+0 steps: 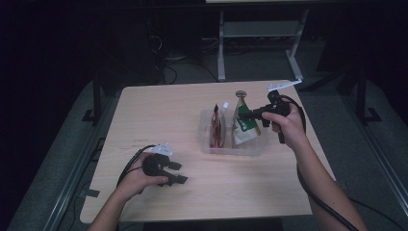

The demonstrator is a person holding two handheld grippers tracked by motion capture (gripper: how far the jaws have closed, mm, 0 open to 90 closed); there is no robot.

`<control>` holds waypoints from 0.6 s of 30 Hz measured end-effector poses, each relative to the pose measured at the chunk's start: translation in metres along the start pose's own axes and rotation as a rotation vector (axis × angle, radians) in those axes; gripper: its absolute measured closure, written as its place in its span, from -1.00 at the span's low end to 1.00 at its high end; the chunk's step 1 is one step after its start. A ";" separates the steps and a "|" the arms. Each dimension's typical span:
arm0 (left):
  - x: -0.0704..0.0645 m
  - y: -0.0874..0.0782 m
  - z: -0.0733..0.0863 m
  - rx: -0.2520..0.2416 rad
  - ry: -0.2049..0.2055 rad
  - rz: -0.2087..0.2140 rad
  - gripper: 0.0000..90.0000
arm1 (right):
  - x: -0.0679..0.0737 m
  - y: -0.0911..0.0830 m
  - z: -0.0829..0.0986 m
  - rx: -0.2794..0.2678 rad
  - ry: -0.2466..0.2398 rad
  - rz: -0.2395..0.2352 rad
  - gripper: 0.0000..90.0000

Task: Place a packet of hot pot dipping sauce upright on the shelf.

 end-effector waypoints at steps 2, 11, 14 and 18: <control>-0.001 0.001 0.000 0.000 -0.004 0.001 -0.25 | -0.006 0.002 0.004 0.001 0.017 0.011 1.00; -0.001 0.001 0.001 0.007 -0.002 0.004 -0.25 | -0.014 0.001 0.006 -0.012 0.034 0.053 0.74; 0.000 0.002 0.000 0.003 -0.002 0.005 -0.25 | -0.016 -0.001 0.006 -0.014 0.031 0.076 0.50; 0.000 0.002 -0.002 -0.002 -0.007 0.010 -0.25 | -0.015 -0.009 0.006 -0.030 0.020 0.097 0.14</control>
Point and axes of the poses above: each handheld gripper's, and its own axes: y roughly forward along the jaws, z roughly out of its underside, x roughly to its left, the point moved 9 cm from there along y, roughly forward along the jaws, and after that the axes turned 3 degrees about -x, right-handed, at the moved point
